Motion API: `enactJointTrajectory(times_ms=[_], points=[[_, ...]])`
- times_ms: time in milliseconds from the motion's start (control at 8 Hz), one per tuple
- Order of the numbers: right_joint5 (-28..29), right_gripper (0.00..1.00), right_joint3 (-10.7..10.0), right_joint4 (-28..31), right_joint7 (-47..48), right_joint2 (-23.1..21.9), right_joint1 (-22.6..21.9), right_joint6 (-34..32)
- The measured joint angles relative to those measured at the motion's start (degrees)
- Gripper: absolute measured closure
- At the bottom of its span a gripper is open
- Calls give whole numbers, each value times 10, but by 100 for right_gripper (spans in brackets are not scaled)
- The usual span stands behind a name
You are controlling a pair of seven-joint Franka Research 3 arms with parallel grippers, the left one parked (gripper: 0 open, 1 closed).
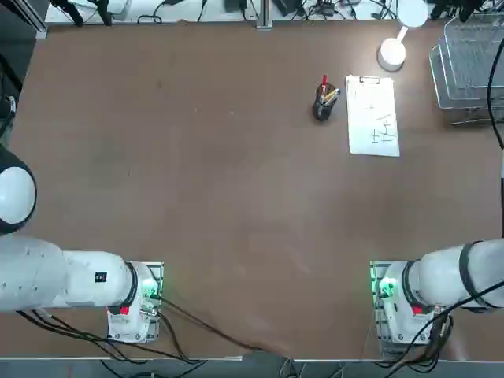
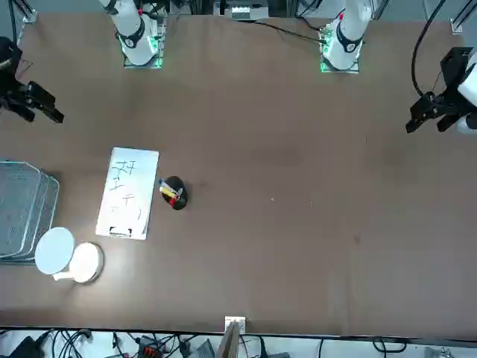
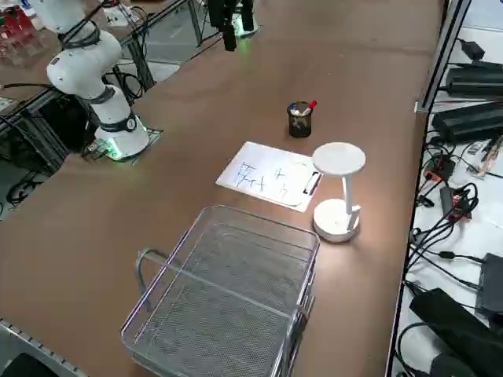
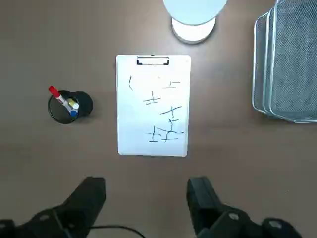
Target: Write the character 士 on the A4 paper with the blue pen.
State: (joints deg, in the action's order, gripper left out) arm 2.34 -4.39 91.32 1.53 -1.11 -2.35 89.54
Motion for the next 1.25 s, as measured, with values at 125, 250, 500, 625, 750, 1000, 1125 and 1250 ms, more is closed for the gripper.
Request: enactJointTrajectory(times_ms=[125,250,500,625,750,1000,1125,1250], points=[[0,0,0,0,0,0,0,0],[0,0,0,0,0,0,0,0],[0,0,0,1,0,8,0,10],[1,0,1,2,0,17,-1,19],[3,0,5,6,0,29,-4,28],[6,0,32,40,1,47,-12,94],[6,0,53,74,5,51,-15,147],[6,0,73,110,19,54,-16,200]])
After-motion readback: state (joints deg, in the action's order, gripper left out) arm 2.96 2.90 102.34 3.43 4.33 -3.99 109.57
